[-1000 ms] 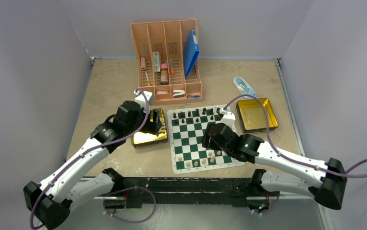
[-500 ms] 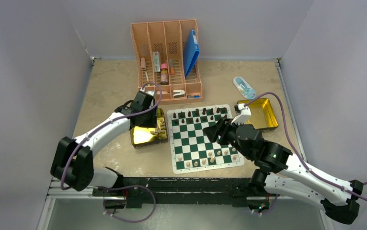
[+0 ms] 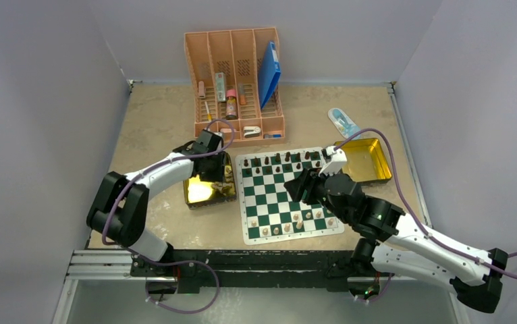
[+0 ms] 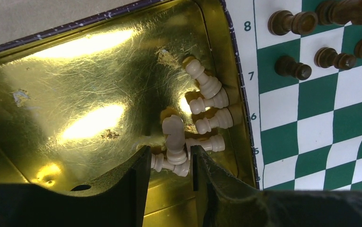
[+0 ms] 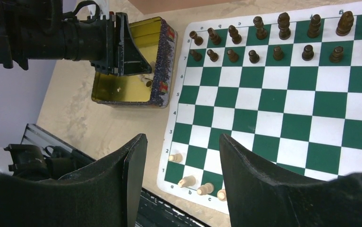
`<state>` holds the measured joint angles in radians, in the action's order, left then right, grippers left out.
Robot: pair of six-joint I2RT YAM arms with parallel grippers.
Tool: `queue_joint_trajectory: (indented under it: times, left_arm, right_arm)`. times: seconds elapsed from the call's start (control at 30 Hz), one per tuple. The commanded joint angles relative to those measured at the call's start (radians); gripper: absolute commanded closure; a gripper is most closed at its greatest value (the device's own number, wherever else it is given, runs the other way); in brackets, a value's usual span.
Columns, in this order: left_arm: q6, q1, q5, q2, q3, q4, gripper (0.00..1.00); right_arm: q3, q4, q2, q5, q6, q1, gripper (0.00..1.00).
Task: Set up the chess pieces on the board
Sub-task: Pick up the chess piece from the storage box.
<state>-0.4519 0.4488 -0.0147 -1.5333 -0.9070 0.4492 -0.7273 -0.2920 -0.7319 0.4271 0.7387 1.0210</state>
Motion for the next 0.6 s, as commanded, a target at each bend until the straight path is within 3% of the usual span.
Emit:
queue_joint_trajectory:
  times: [0.0,0.2,0.57]
  left_arm:
    - [-0.002,-0.005,0.048,-0.019,-0.016,-0.039,0.65]
    - [-0.007,-0.005,0.056,-0.047,0.006,-0.062,0.65]
    - [-0.011,-0.005,0.038,-0.031,0.008,-0.041,0.76]
  right_arm:
    - [-0.021,0.049,-0.004,0.002,-0.022,0.005,0.40]
    - [-0.017,0.061,-0.008,-0.007,-0.017,0.005,0.40]
    - [-0.023,0.069,-0.006,-0.012,-0.015,0.004,0.40]
